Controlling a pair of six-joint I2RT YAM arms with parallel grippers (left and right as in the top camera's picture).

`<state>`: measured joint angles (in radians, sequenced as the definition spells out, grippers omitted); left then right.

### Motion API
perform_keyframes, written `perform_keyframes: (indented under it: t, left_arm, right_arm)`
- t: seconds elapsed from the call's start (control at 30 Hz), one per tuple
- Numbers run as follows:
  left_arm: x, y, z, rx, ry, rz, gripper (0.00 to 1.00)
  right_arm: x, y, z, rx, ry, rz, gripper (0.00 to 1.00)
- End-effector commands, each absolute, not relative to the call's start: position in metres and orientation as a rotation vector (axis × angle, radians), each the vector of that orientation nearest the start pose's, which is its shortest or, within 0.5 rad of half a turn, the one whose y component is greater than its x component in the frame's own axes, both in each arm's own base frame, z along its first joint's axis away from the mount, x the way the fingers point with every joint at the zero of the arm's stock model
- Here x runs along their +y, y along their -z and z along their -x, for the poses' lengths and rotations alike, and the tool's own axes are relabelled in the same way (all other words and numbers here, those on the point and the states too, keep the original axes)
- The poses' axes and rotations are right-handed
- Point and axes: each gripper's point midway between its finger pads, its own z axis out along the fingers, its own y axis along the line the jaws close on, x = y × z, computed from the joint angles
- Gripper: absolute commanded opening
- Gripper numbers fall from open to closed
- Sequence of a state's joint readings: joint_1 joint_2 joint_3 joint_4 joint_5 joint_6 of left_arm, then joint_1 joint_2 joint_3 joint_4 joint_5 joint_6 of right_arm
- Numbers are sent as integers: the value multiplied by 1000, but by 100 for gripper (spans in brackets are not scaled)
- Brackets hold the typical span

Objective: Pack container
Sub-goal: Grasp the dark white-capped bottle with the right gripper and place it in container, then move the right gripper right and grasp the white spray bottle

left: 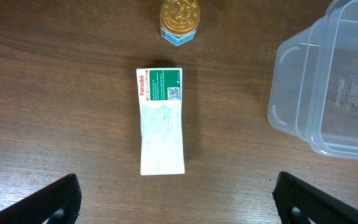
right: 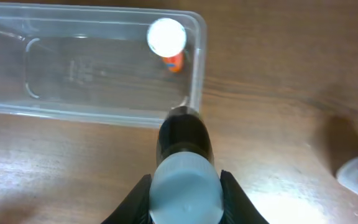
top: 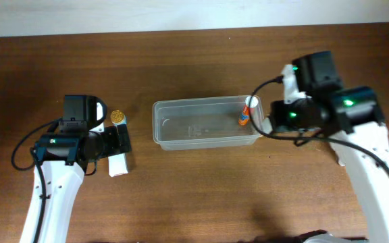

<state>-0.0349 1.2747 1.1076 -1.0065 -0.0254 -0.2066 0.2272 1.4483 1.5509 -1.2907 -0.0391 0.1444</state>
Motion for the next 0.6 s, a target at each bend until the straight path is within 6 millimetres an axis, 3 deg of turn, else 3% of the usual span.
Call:
perform_keyframes:
  t: [0.0,0.37,0.57]
  left_arm:
    - [-6,-163,-294,2718,51,258,99]
    - [-6,-163,-294,2718,51,258,99]
    - [-6,-163,-294,2717,50,258,99]
  right_arm:
    - [92,-209,-319,2814,-147,144,24]
    - [102,-121,-349,3018,-94,119,23]
    - [103,-100,-353,3062,-80,120,23]
